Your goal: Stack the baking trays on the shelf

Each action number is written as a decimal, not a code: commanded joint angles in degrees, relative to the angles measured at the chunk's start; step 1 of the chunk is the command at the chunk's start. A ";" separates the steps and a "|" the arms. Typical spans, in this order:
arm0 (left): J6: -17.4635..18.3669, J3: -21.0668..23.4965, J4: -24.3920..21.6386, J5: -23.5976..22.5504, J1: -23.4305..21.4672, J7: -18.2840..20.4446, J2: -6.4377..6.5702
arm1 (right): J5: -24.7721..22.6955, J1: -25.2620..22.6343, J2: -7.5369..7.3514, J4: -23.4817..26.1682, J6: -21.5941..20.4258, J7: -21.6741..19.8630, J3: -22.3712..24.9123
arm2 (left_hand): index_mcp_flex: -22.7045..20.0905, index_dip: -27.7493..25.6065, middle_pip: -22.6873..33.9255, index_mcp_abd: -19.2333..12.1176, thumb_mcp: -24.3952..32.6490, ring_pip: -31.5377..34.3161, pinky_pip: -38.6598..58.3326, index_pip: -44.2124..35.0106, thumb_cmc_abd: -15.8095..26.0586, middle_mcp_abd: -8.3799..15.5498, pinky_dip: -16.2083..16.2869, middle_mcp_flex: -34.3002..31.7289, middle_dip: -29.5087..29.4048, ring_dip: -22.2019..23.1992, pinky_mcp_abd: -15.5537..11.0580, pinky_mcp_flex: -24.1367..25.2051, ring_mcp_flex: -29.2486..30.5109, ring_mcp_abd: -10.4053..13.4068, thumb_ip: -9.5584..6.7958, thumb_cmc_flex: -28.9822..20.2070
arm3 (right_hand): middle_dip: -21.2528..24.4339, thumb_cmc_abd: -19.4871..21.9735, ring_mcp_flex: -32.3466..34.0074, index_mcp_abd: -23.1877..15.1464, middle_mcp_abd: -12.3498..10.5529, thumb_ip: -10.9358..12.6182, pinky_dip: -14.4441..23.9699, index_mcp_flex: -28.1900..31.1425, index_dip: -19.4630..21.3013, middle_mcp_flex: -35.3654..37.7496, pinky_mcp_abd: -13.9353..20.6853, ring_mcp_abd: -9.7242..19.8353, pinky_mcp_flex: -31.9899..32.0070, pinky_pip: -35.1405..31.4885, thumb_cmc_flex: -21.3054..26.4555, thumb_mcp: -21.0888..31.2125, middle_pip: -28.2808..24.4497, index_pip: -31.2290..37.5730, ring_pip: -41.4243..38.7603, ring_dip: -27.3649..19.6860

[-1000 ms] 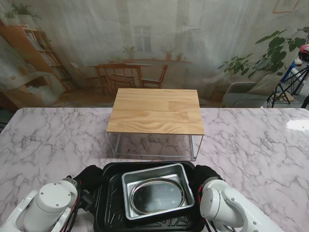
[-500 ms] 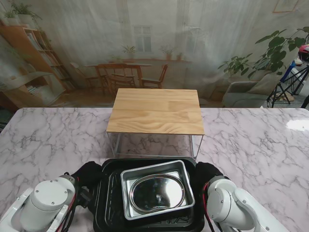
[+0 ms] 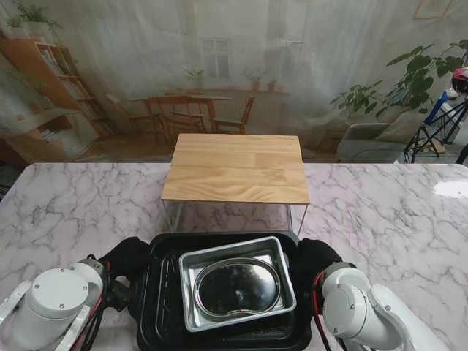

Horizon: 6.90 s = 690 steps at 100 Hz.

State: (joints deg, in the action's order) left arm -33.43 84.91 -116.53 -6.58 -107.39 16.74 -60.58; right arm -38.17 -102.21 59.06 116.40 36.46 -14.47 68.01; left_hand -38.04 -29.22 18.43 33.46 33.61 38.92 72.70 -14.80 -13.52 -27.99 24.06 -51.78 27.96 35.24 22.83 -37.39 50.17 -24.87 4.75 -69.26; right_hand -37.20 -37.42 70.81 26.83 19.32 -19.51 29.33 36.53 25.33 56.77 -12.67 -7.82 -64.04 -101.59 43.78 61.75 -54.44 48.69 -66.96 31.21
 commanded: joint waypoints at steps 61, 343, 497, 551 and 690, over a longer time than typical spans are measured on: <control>4.06 -0.41 -8.87 1.87 1.49 6.47 -0.14 | 0.71 -1.10 0.85 9.38 -6.46 -5.05 1.57 | -19.24 -1.26 5.54 -19.01 5.37 4.71 4.15 -8.79 -0.67 8.76 0.63 -2.47 2.18 0.58 -5.94 -4.27 2.26 0.68 -0.49 -4.68 | -0.59 -0.29 4.22 -24.22 -5.35 3.33 1.01 8.45 1.89 0.69 11.41 0.02 -3.46 -8.00 9.92 14.98 -1.96 0.33 -9.32 4.65; -5.98 -8.79 9.39 7.83 38.59 3.22 -2.52 | 9.42 29.94 1.47 -2.69 0.26 -7.63 -0.98 | -20.02 -1.71 4.77 -19.42 5.99 4.99 5.47 -8.93 -1.78 9.05 0.37 -4.34 3.20 1.08 -5.98 -4.93 3.52 0.37 -0.58 -4.71 | -0.70 -0.08 4.25 -24.21 -5.52 3.46 1.02 8.85 1.98 0.60 10.65 0.23 -3.42 -7.98 9.83 14.63 -1.11 -0.70 -9.59 4.75; -5.76 -15.57 29.71 8.58 54.41 -7.10 -7.60 | 12.28 44.84 4.72 -22.31 0.25 -0.25 -8.72 | -19.21 -1.72 4.73 -20.43 4.83 4.16 5.01 -8.66 0.23 10.84 0.68 -3.13 2.75 1.37 -7.03 -3.20 2.17 1.28 -1.40 -3.20 | -0.54 3.45 4.10 -25.47 -6.17 3.35 -0.73 7.52 0.74 -1.09 6.21 -1.32 -2.51 -4.02 9.22 11.33 0.65 -0.71 -4.72 2.97; -4.49 -17.95 38.78 10.53 57.21 -12.32 -10.35 | 13.38 47.53 6.57 -29.79 0.35 4.47 -11.30 | -16.06 -0.05 2.70 -21.39 -0.21 -0.74 0.16 -6.61 2.14 12.53 0.51 0.28 0.53 0.20 -9.01 0.70 -1.01 3.30 -1.45 -4.70 | 2.29 6.83 4.04 -25.37 -6.82 3.56 -3.56 2.78 -0.98 -3.84 2.47 -2.16 -1.40 1.06 8.74 7.76 2.62 -0.11 1.88 0.46; -4.45 -19.13 48.63 13.99 59.91 -10.75 -11.45 | 17.55 45.43 8.09 -32.81 3.83 8.77 -8.89 | 16.74 9.45 -16.13 -22.32 -35.16 -24.46 -29.37 9.86 4.98 14.30 -1.91 37.00 -17.79 -15.95 -13.15 34.45 -38.38 5.44 -4.61 12.08 | 13.09 26.13 -34.50 -21.62 -5.72 13.44 -4.05 -19.34 -2.26 -35.58 -13.50 -9.76 42.11 27.84 -26.73 -27.10 11.47 -11.86 30.59 -6.75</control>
State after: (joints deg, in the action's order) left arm -38.36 65.75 -66.79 7.02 -47.81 4.43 -71.95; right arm -20.54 -56.69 66.72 82.21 40.53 -5.92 58.75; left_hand -23.42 -20.63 4.08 17.43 0.34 16.14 45.21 -5.34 -8.03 -15.48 23.42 -17.72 11.28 20.28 12.38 -4.25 13.76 -19.65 -0.66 -60.24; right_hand -24.96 -13.78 37.85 16.03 14.97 -6.01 25.13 21.15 23.08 23.50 -24.14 -16.80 -24.15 -75.78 20.32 36.72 -44.73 38.09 -41.96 25.69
